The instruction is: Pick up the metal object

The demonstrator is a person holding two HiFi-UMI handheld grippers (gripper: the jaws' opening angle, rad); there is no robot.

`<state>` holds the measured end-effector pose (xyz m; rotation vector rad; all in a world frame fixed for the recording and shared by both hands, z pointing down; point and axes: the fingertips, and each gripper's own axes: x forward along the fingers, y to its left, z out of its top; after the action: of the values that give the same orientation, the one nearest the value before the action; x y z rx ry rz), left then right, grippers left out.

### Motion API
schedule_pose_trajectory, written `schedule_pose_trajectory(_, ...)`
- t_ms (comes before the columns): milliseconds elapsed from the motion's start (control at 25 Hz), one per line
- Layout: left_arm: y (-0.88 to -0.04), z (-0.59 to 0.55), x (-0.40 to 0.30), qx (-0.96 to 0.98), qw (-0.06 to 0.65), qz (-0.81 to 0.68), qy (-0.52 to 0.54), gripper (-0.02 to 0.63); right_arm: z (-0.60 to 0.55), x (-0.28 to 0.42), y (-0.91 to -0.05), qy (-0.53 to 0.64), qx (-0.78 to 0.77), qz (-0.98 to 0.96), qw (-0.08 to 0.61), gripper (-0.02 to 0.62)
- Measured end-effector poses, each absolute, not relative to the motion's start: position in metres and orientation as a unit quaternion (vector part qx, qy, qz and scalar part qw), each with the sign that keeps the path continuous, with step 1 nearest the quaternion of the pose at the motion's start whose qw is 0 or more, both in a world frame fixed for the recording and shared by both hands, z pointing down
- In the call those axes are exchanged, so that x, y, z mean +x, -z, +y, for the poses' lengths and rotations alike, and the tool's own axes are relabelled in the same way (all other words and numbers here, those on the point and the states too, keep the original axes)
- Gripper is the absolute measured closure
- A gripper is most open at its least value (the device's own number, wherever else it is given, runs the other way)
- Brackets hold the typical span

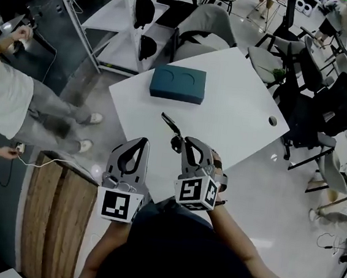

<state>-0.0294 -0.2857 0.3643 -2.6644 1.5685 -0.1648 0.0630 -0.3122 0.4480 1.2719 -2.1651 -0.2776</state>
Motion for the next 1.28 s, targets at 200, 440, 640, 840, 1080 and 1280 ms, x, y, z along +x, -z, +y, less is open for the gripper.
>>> schedule_pose_trajectory(200, -0.352, -0.296, -0.033, -0.865, 0.033, 0.498, 0.042, 0.584, -0.312, 0.073, -0.394, 0.11, 0.53, -0.812, 0.219, 0.568)
schedule_pose_trajectory(440, -0.332, -0.307, -0.032, -0.869, 0.049, 0.492, 0.025, 0.584, -0.31, 0.087, -0.339, 0.129, 0.563, -0.807, 0.123, 0.568)
schedule_pose_trajectory(640, -0.312, -0.31, -0.025, -0.87, 0.067, 0.489, 0.009, 0.584, -0.304, 0.104, -0.305, 0.102, 0.596, -0.796, 0.022, 0.568)
schedule_pose_trajectory(840, -0.292, -0.312, -0.021, -0.869, 0.079, 0.489, -0.009, 0.584, -0.301, 0.116, -0.289, 0.086, 0.608, -0.789, -0.021, 0.568)
schedule_pose_trajectory(1080, -0.283, -0.314, -0.017, -0.871, 0.08, 0.485, -0.014, 0.584, -0.302, 0.123, -0.285, 0.072, 0.613, -0.786, -0.034, 0.568)
schedule_pose_trajectory(1280, -0.286, -0.318, -0.013, -0.872, 0.082, 0.482, -0.012, 0.584, -0.304, 0.13, -0.297, 0.06, 0.622, -0.78, -0.02, 0.568)
